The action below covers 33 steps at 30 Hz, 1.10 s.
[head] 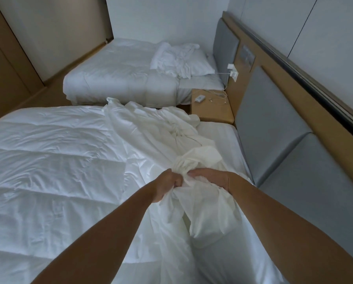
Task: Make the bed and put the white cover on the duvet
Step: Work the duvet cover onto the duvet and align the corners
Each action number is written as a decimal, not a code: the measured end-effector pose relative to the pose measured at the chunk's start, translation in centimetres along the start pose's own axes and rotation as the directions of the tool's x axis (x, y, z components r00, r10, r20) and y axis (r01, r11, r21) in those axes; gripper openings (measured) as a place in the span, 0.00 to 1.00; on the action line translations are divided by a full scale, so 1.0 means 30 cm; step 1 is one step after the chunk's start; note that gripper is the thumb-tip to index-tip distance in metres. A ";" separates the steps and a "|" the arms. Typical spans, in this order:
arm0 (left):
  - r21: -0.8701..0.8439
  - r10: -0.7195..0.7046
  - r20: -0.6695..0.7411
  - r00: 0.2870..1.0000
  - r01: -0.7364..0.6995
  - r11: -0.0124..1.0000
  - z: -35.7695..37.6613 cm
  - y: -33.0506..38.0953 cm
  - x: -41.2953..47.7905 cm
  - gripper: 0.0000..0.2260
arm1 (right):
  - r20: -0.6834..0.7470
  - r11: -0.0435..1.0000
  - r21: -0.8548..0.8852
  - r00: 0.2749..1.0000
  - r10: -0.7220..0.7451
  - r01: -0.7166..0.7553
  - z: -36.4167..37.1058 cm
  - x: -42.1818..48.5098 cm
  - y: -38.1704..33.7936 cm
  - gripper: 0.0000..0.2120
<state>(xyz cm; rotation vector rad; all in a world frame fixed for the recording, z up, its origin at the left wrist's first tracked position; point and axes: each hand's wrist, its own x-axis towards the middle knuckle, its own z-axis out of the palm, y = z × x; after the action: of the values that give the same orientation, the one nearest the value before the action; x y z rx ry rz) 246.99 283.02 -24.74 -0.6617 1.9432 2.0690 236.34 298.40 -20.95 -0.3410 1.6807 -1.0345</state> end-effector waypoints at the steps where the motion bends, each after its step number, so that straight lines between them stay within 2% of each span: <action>1: -0.002 0.025 -0.045 0.999 -0.025 1.000 -0.004 0.005 0.003 0.12 | 0.034 0.996 -0.078 0.999 0.040 -0.037 -0.004 -0.007 -0.006 0.04; 3: 0.026 0.040 -0.107 0.994 -0.037 0.999 -0.018 0.016 -0.002 0.11 | 0.128 0.953 -0.277 0.978 0.163 -0.123 -0.010 -0.024 -0.016 0.04; 5: 0.048 0.007 -0.084 0.996 -0.003 0.999 -0.044 0.007 -0.006 0.14 | 0.192 0.917 -0.363 0.949 0.250 -0.168 -0.005 -0.029 -0.017 0.08; 7: 0.062 -0.089 -0.008 0.996 0.089 0.994 -0.078 -0.013 -0.011 0.16 | 0.206 0.945 -0.301 0.959 0.195 -0.128 -0.009 -0.020 -0.002 0.11; 10: 0.056 -0.246 0.161 0.956 0.240 0.969 -0.099 -0.031 -0.038 0.22 | 0.099 0.991 -0.093 0.989 0.109 -0.100 -0.009 -0.002 0.033 0.07; 11: 0.045 -0.248 0.223 0.943 0.244 0.969 -0.091 -0.034 -0.046 0.22 | 0.058 0.991 -0.062 0.991 0.124 -0.121 -0.006 0.003 0.045 0.05; 13: 0.028 -0.205 0.337 0.919 0.208 0.978 -0.067 -0.036 -0.058 0.19 | -0.017 0.986 -0.014 0.986 0.165 -0.165 0.002 0.013 0.069 0.07; 15: 0.059 -0.142 0.397 0.907 0.129 0.990 -0.044 -0.039 -0.066 0.20 | -0.061 0.989 0.034 0.988 0.145 -0.143 0.010 0.016 0.080 0.09; 17: 0.112 -0.094 0.400 0.912 0.053 0.992 -0.026 -0.047 -0.064 0.25 | -0.080 0.993 0.080 0.993 0.088 -0.081 0.016 0.013 0.075 0.08; 20: 0.192 -0.050 0.384 0.922 -0.027 0.981 -0.008 -0.042 -0.067 0.28 | -0.089 0.994 0.096 0.994 0.058 -0.050 0.013 0.009 0.078 0.10; 24: 0.289 -0.064 0.289 0.955 -0.023 0.957 -0.023 -0.022 -0.059 0.26 | -0.001 0.998 0.019 0.998 0.061 -0.061 0.015 -0.005 0.078 0.13; 25: 0.287 -0.063 0.252 0.966 -0.013 0.958 -0.031 -0.016 -0.056 0.24 | 0.037 0.998 -0.012 0.997 0.068 -0.067 0.016 -0.022 0.069 0.15; 27: 0.257 -0.064 0.210 0.976 0.008 0.966 -0.049 -0.005 -0.059 0.23 | 0.133 0.993 -0.085 0.986 0.096 -0.086 0.010 -0.054 0.052 0.28; 28: 0.233 -0.067 0.215 0.974 0.016 0.972 -0.056 0.000 -0.064 0.23 | 0.179 0.986 -0.146 0.979 0.101 -0.075 0.006 -0.071 0.042 0.29; 31: 0.101 -0.041 0.225 0.974 0.019 0.995 -0.082 -0.005 -0.072 0.23 | 0.201 0.943 -0.312 0.962 0.184 -0.115 -0.001 -0.095 0.016 0.13; 33: 0.006 -0.013 0.201 0.980 0.012 1.000 -0.093 -0.020 -0.070 0.23 | 0.221 0.934 -0.331 0.951 0.214 -0.134 0.009 -0.091 0.010 0.09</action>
<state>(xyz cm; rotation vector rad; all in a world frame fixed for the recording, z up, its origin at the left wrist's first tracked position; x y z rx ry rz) 249.56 280.61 -24.33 -0.4424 1.8266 2.0359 237.69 300.27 -19.44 -0.4976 1.6060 -0.5633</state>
